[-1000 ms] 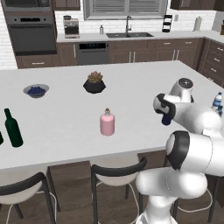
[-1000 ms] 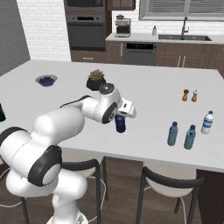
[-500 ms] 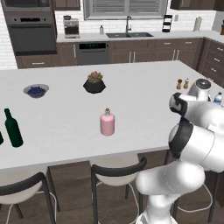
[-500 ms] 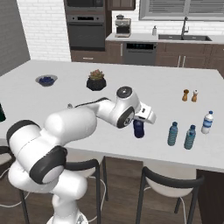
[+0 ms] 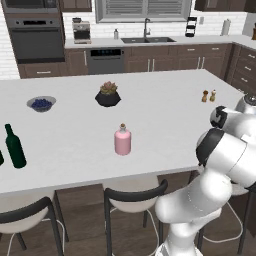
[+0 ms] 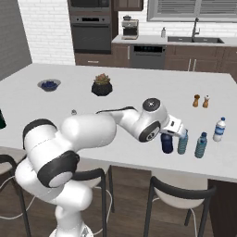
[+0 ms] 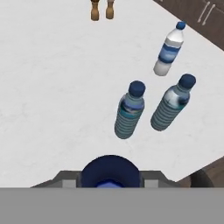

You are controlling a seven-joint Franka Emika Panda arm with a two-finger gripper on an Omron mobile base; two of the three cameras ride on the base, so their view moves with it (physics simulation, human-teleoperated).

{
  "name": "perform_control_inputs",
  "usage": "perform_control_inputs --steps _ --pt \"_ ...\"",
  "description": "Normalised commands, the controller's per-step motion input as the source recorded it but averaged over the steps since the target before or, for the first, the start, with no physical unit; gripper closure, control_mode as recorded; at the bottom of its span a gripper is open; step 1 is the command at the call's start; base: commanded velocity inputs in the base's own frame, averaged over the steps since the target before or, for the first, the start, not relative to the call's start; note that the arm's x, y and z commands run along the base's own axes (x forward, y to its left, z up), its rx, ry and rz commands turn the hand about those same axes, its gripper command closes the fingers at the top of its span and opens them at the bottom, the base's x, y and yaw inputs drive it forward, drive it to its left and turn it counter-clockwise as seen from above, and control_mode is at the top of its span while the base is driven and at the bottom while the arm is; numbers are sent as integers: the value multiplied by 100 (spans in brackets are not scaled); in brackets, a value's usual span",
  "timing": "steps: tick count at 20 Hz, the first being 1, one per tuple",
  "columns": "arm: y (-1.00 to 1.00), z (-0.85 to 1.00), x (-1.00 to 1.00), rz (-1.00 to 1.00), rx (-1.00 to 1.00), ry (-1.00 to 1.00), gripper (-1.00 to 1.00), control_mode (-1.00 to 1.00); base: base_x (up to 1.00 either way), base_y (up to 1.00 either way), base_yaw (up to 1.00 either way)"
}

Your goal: Move the plastic bottles in the middle to the plastics group, and the glass bottles in the middle to the glass group.

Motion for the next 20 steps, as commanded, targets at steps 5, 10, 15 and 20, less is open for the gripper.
perform_control_inputs --steps 5,10,15,20 --pt "-55 -31 -14 0 -3 3 100 -100 0 0 0" --pt "-42 -30 0 0 0 6 100 -100 0 0 0" --pt "-39 -34 11 0 0 0 100 -100 0 0 0" --pt "-37 -28 25 1 0 0 100 -100 0 0 0"
